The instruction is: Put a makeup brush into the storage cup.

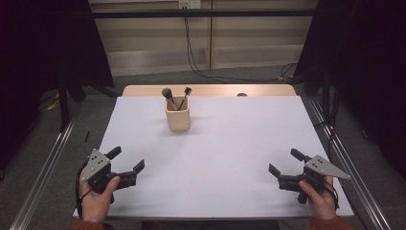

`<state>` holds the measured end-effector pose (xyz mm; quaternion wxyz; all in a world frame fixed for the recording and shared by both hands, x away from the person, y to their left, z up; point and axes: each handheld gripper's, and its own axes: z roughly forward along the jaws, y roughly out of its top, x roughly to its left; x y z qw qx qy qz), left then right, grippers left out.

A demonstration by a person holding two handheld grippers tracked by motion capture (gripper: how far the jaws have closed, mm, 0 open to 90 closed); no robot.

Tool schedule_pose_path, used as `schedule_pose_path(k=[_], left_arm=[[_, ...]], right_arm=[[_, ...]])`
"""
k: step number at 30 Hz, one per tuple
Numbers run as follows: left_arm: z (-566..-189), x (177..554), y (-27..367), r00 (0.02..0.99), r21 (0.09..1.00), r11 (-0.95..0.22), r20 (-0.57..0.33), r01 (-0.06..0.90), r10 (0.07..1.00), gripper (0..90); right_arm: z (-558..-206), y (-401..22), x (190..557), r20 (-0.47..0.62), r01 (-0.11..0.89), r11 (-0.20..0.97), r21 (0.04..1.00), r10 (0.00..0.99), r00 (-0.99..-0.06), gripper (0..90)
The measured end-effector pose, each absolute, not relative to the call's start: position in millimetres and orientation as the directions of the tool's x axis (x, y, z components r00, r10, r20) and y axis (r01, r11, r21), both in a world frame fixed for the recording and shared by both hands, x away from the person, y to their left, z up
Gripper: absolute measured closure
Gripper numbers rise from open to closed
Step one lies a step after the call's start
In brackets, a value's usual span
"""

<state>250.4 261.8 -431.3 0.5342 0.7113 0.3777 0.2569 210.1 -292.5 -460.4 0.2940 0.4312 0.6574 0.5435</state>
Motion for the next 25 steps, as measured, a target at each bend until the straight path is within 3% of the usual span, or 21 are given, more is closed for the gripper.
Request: schedule_pose_path(k=[25], left_arm=[[-436,236,269,0.552,0.954,-0.138,-0.034,0.266,0.833,4.2]], right_arm=[[-460,-289,214,0.071,0.241,0.053,0.969,0.876,-0.476,0.0]])
